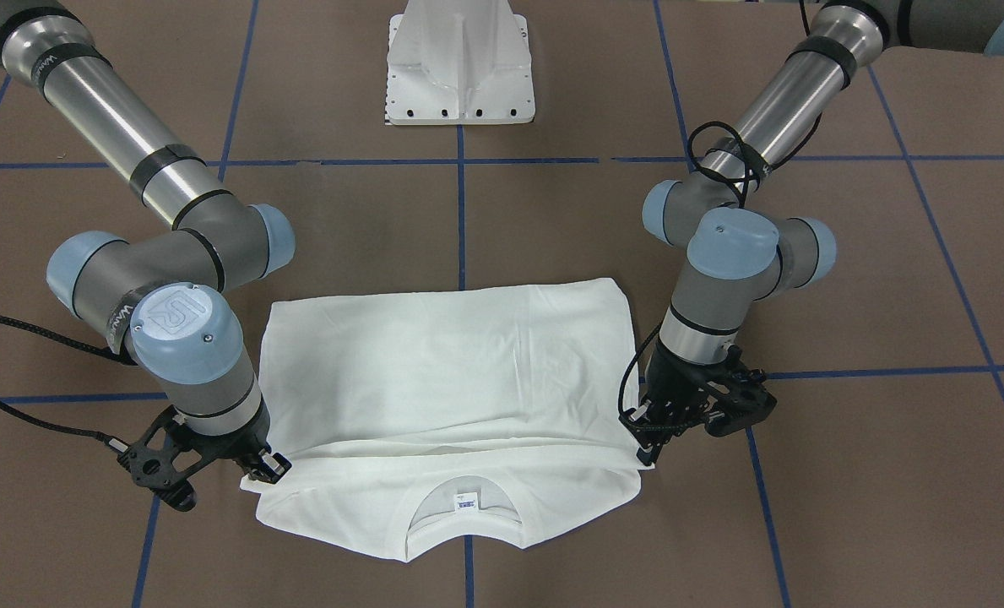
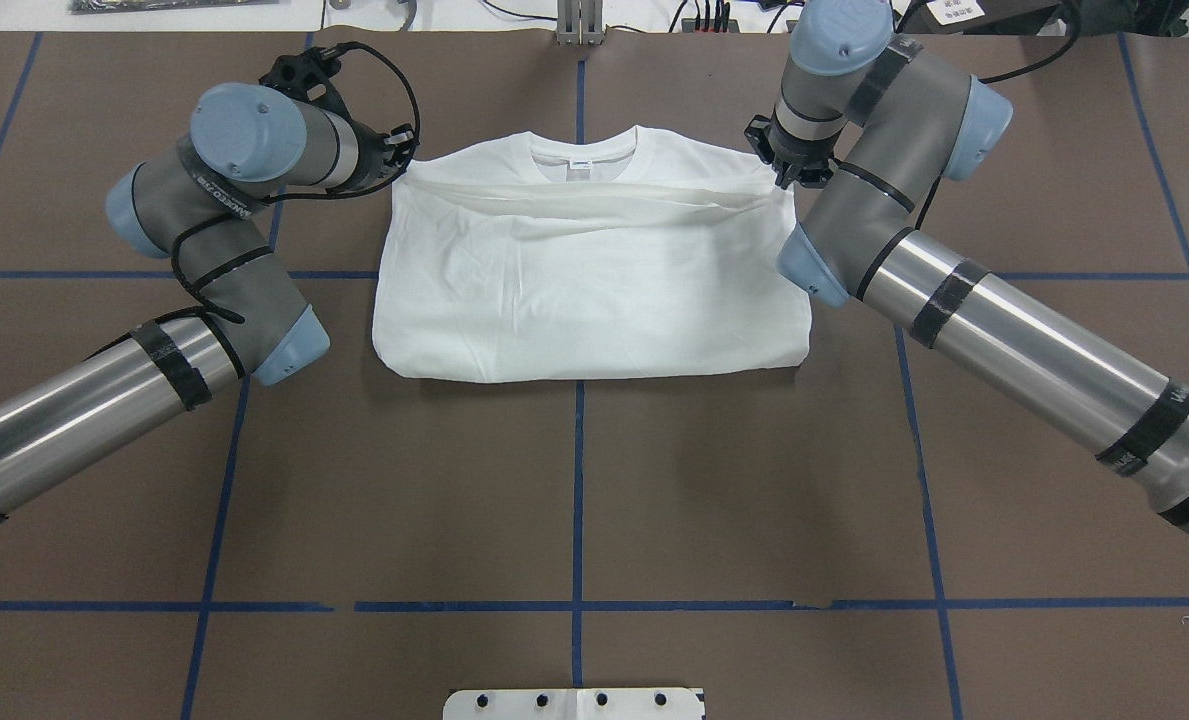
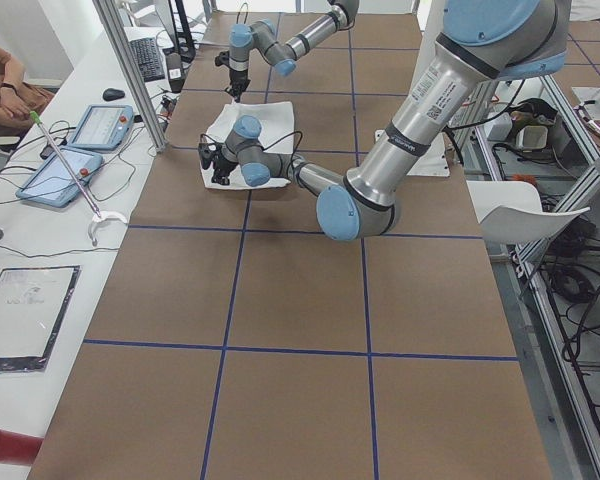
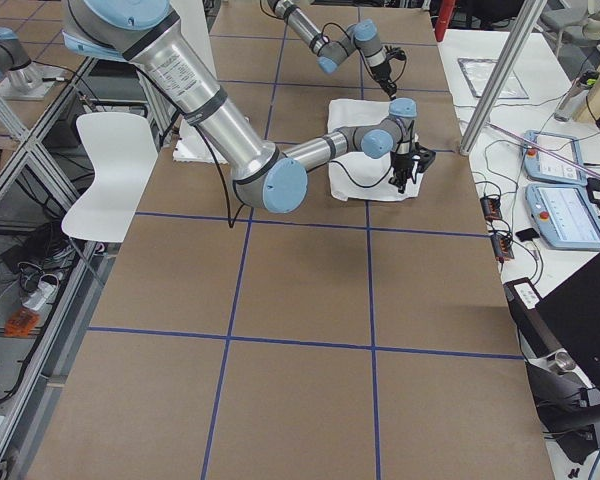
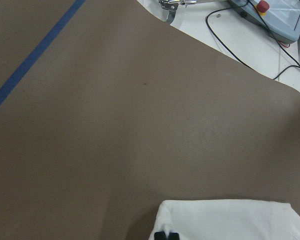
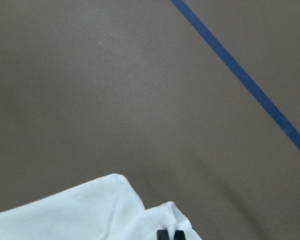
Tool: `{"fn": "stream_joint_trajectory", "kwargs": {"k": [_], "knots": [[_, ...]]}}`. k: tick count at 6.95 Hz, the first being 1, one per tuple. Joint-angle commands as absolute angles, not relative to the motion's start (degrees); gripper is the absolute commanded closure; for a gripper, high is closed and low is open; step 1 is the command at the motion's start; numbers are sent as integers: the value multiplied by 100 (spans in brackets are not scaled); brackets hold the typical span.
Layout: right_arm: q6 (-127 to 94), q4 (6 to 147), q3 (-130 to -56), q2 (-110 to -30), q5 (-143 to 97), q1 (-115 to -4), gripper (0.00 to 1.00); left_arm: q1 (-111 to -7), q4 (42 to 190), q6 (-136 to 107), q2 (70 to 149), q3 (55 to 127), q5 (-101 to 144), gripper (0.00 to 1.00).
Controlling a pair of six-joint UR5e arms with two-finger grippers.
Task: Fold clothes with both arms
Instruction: 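Release the hem at the collar and raise both grippers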
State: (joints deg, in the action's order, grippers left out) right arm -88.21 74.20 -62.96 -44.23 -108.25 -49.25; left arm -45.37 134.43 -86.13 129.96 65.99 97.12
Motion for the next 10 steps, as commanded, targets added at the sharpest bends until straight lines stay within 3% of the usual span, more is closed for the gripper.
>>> {"fn": "stream_joint_trajectory", "kwargs": {"k": [1,2,6,8,10], "knots": [[-8798,7409,-6302,-4482,-10811,-4930,38,-4526,13474,-8613,12973,6566,9712,73],[-8807,7409,-6337,-4448,-10819,-4948,0,-4544,13491,-8613,12955,6565,9721,73],[-9016,6673,-7142,-5174,-11460,-5282,0,-4833,13754,-8403,12763,6626,10096,74],[-9821,6592,-8562,-6366,-11426,-4942,0,-4939,13992,-8393,12578,6924,10537,73],[-10815,6138,-9139,-6985,-10832,-4127,0,-4939,14010,-8376,12516,6935,10538,73]]}}
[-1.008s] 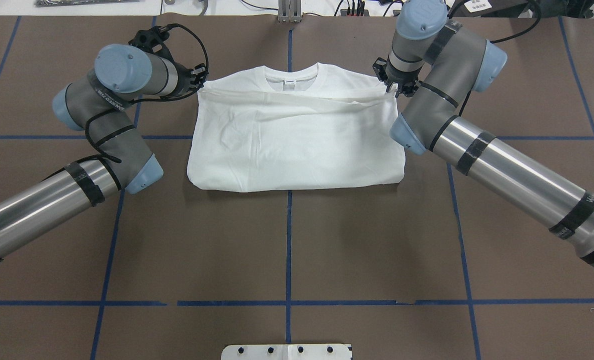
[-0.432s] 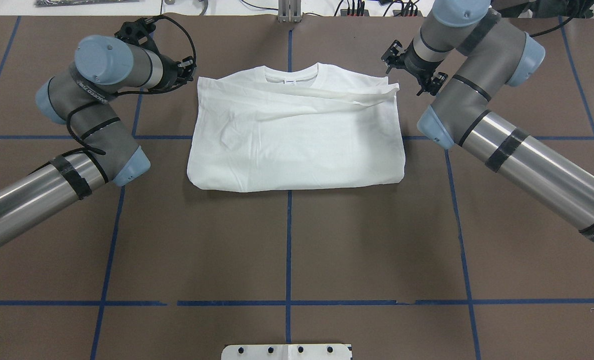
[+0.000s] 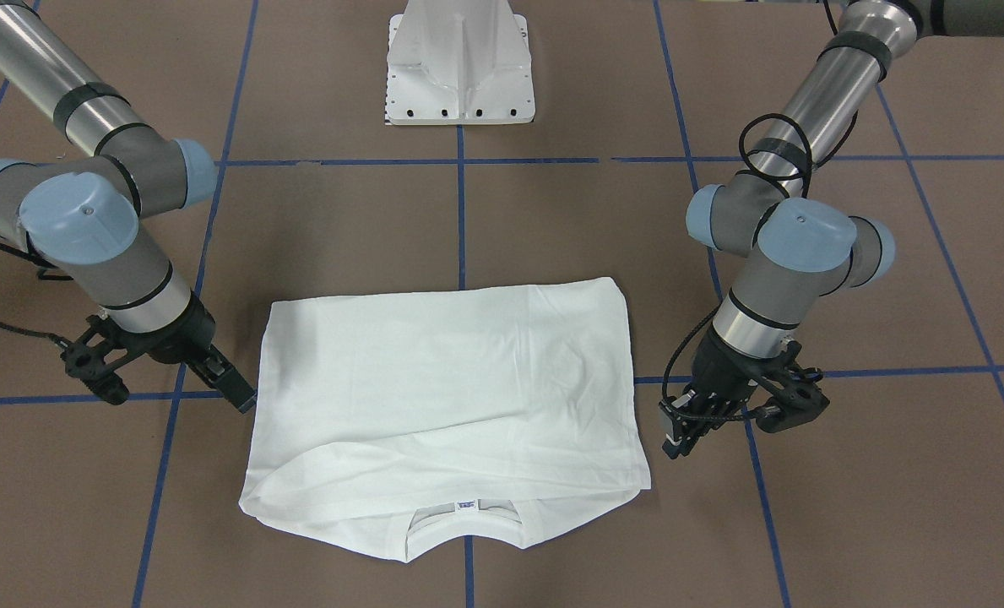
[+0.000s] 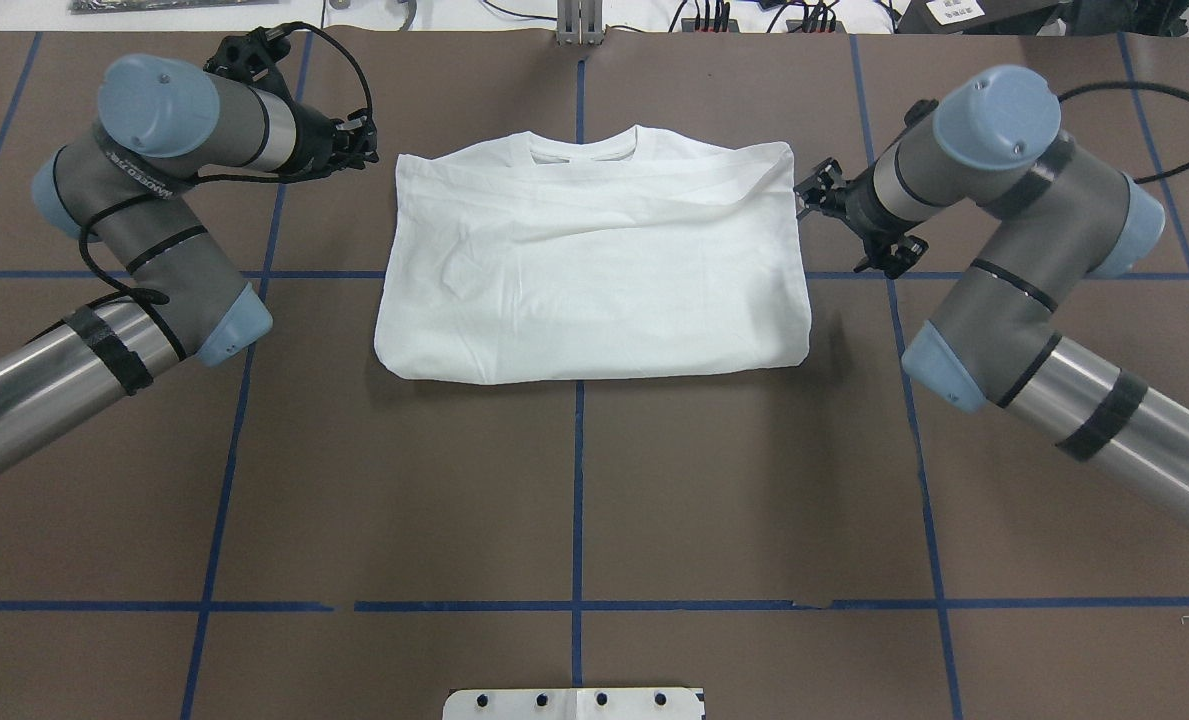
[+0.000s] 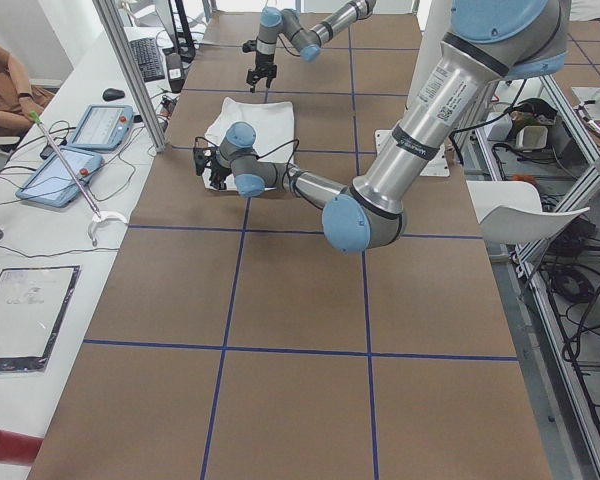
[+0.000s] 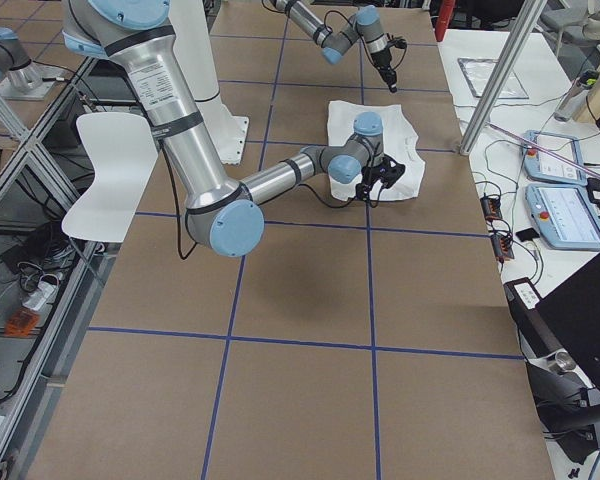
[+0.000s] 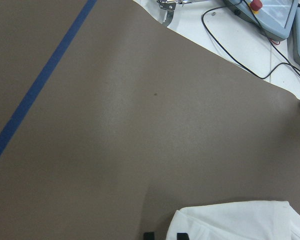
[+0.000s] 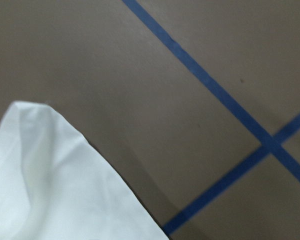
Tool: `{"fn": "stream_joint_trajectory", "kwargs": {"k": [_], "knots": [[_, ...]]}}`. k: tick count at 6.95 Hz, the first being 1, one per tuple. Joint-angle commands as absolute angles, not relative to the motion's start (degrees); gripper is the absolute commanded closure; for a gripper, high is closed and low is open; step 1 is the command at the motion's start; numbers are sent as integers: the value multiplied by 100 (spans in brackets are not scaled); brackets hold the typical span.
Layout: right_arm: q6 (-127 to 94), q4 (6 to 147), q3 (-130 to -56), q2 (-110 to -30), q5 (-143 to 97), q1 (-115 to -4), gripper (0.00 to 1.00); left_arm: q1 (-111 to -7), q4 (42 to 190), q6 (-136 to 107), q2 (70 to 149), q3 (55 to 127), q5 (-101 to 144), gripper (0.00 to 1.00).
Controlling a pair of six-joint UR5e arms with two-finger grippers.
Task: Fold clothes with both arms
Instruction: 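Move the right gripper to the folded shirt's corner nearest it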
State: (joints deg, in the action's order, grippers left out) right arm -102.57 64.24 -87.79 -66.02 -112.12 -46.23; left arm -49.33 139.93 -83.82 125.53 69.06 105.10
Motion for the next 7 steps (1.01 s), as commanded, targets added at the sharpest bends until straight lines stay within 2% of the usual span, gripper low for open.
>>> {"fn": "stream_joint_trajectory", "kwargs": {"k": [1,5,6,7], "knots": [[-11211,6056,-9193,-6996,-10576,-3896,0,-4939,14010,-8376,12498,6935,10538,73],[-11426,6056,-9597,-7400,-10538,-3596,0,-4931,14001,-8385,12489,6935,10529,73],[-11434,6064,-9598,-7374,-10460,-3516,10,-4931,14001,-8385,12489,6935,10529,73],[-11696,6073,-9650,-7331,-10459,-3516,91,-4931,14001,-8385,12481,6935,10521,72]]}}
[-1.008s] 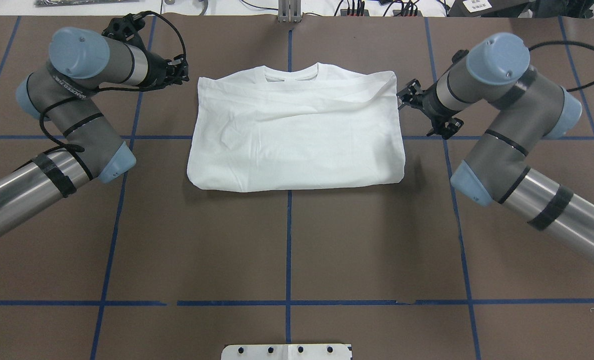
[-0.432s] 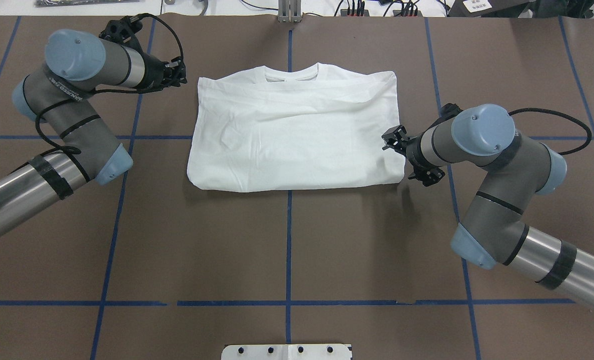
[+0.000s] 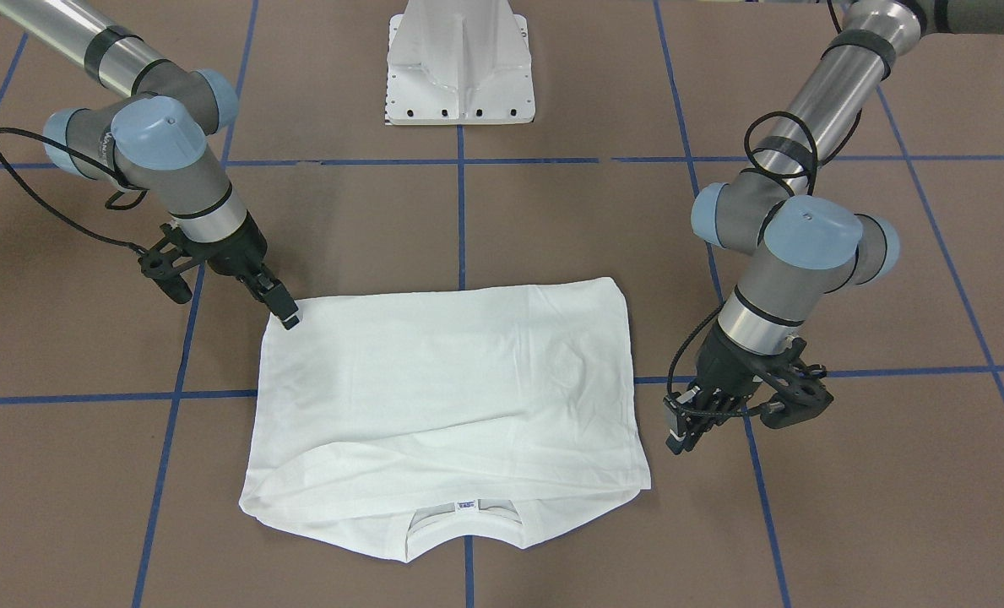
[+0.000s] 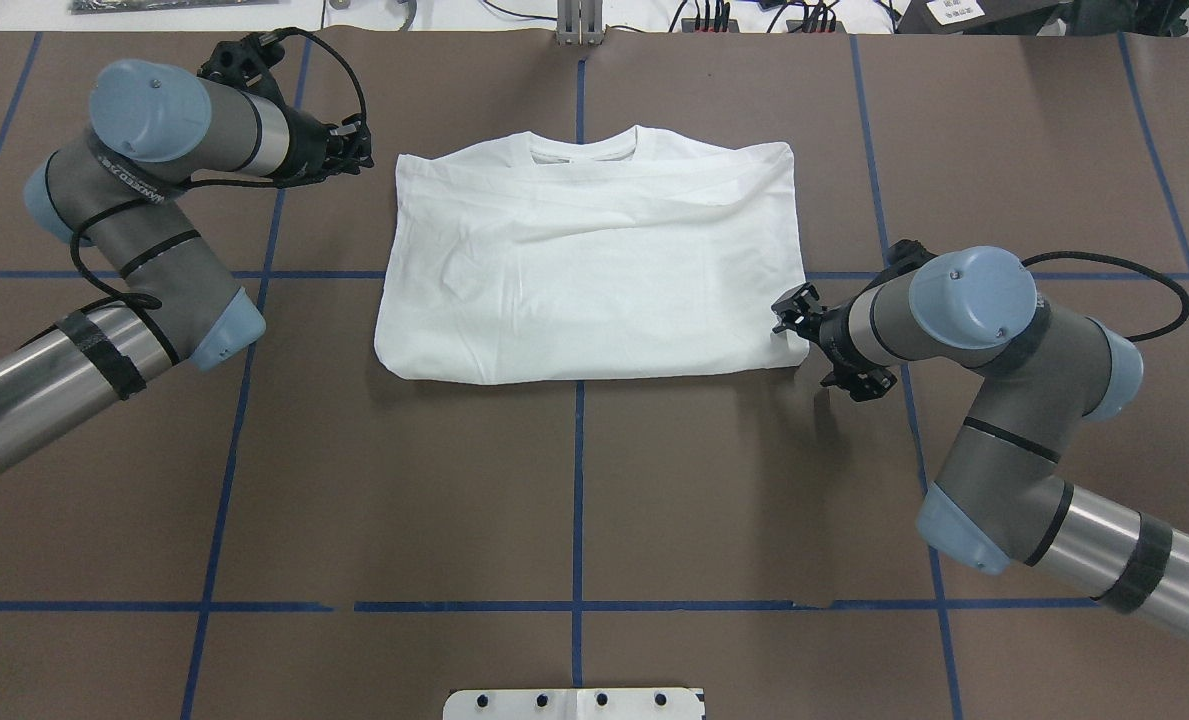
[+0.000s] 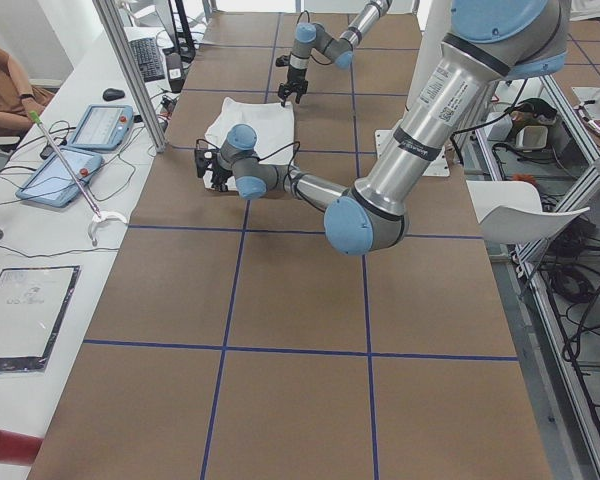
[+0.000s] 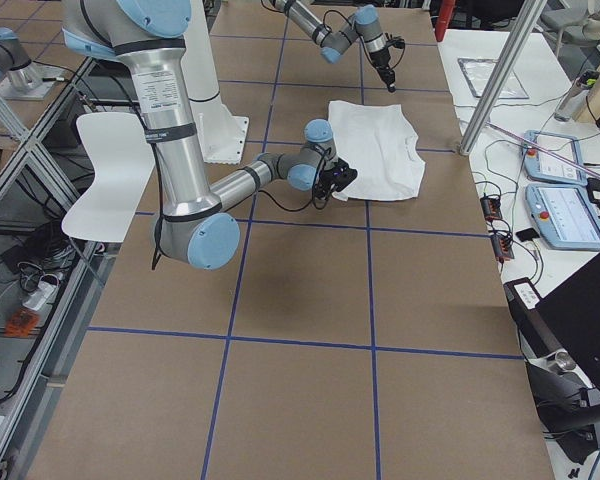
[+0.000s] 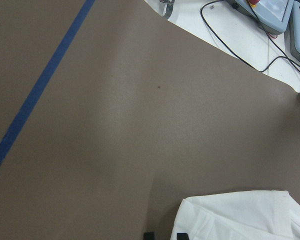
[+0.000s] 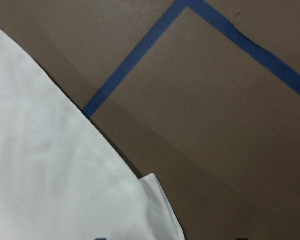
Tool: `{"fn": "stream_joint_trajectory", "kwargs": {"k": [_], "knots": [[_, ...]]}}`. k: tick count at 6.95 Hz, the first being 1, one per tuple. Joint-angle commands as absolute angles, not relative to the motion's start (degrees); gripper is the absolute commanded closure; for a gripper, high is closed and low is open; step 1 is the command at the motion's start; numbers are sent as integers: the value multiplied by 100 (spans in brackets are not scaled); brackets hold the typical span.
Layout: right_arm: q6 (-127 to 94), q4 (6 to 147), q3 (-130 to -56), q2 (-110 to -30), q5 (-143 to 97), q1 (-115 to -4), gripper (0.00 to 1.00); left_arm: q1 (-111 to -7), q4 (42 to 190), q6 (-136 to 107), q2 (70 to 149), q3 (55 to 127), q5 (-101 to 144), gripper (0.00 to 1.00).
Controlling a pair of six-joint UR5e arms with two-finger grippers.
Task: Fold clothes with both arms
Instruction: 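Move the right gripper to the folded shirt's corner nearest it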
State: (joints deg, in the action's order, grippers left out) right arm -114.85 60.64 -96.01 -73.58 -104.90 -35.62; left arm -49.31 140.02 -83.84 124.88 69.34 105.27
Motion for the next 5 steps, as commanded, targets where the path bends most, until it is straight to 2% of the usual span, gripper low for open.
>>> {"fn": "stream_joint_trajectory", "kwargs": {"k": [1,3,5], "knots": [[-11716,6065,-9650,-7304,-10476,-3516,100,-4931,14001,-8385,12463,6926,10494,72],[-11733,6056,-9694,-7286,-10520,-3498,100,-4931,14010,-8385,12437,6935,10494,72],[-11768,6169,-10244,-7478,-10582,-3524,100,-4922,14010,-8393,12419,7004,10494,72]]}}
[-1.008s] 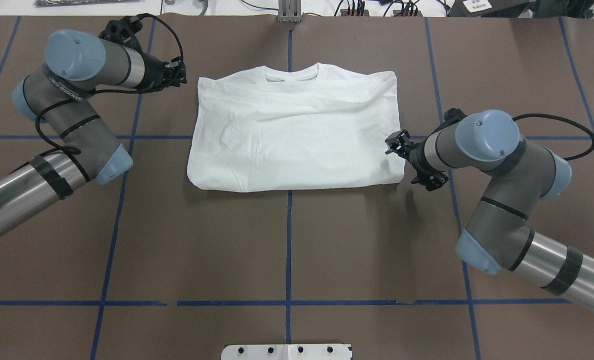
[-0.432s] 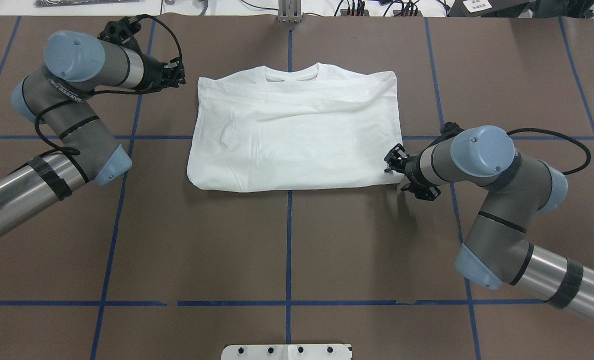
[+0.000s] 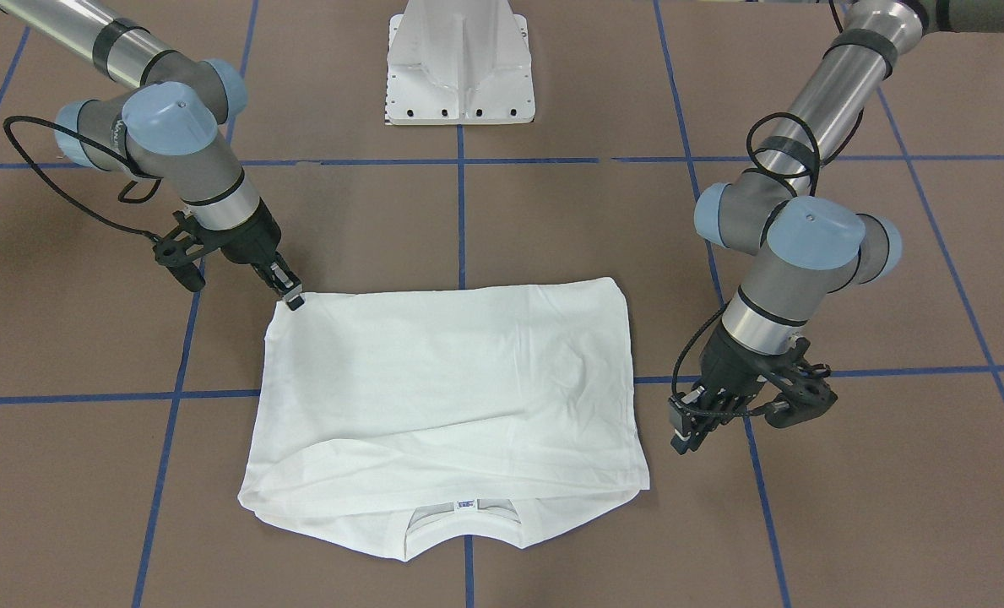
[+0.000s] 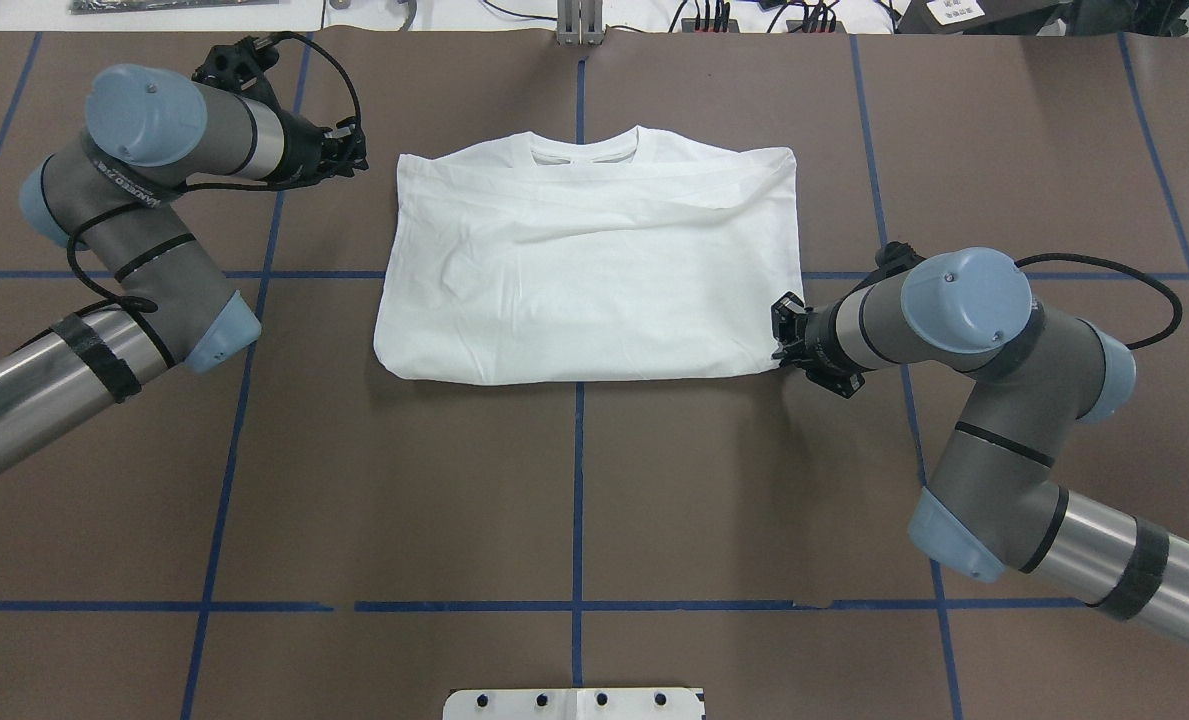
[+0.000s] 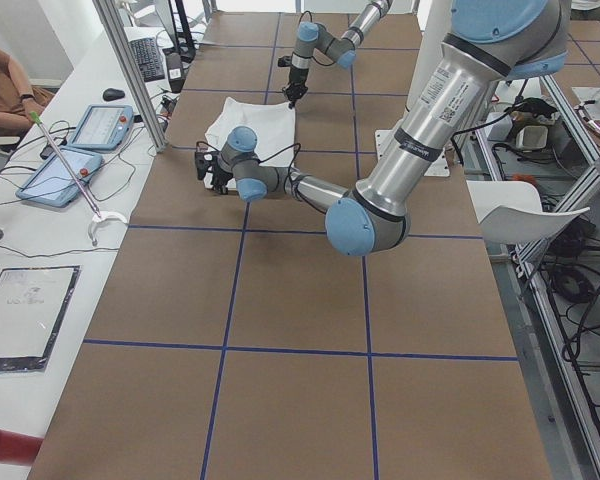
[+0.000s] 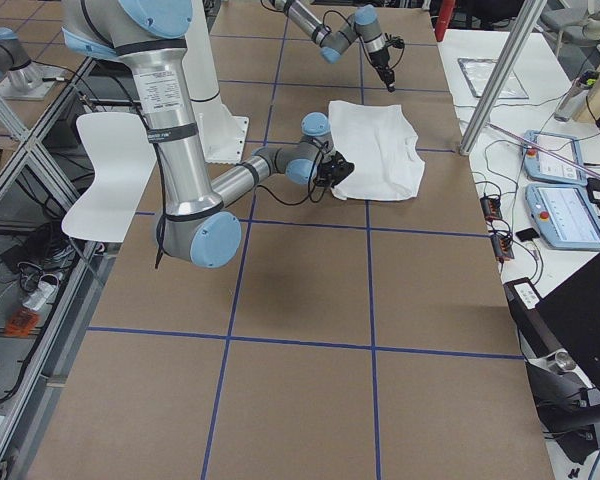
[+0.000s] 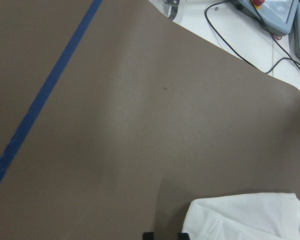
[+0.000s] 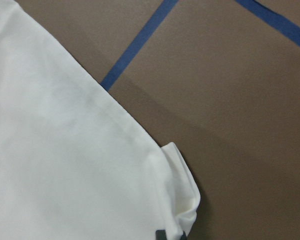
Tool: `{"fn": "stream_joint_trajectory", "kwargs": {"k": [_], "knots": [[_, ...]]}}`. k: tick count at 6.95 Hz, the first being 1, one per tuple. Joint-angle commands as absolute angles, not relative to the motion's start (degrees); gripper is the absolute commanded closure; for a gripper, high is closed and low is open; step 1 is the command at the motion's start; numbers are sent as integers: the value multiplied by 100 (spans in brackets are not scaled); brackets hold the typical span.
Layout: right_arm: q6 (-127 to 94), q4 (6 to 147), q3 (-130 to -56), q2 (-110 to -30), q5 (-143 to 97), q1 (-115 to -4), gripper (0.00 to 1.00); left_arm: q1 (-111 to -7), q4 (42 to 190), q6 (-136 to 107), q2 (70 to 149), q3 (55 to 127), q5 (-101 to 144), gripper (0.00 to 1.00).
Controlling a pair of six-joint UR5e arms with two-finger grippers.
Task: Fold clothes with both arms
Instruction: 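Move the right gripper to the folded shirt's corner nearest it, then drag the shirt corner toward the robot with the right gripper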
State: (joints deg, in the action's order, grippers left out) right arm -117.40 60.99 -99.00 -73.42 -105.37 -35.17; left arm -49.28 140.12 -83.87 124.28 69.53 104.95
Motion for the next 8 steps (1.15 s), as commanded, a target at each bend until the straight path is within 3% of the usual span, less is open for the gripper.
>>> {"fn": "stream_joint_trajectory", "kwargs": {"k": [1,3,4,5,6,8], "knots": [[-11995,6213,-10753,-7845,-10713,-3359,100,-4931,14001,-8394,12419,7118,10503,72],[-12059,6345,-12105,-9012,-10714,-2204,100,-4870,13966,-8463,12218,7652,10547,72],[-12102,6407,-12381,-9392,-11079,-1614,100,-4782,13914,-8681,12078,8082,10590,72],[-12120,6390,-12445,-9639,-11344,-1112,79,-4633,13922,-9127,11989,8347,11061,72],[-12129,6390,-12471,-9615,-11529,-1073,1,-4588,13913,-9332,11919,8567,11118,70],[-12111,6372,-12594,-9607,-12362,-1997,0,-4054,13704,-9929,11341,9513,11118,63]]}}
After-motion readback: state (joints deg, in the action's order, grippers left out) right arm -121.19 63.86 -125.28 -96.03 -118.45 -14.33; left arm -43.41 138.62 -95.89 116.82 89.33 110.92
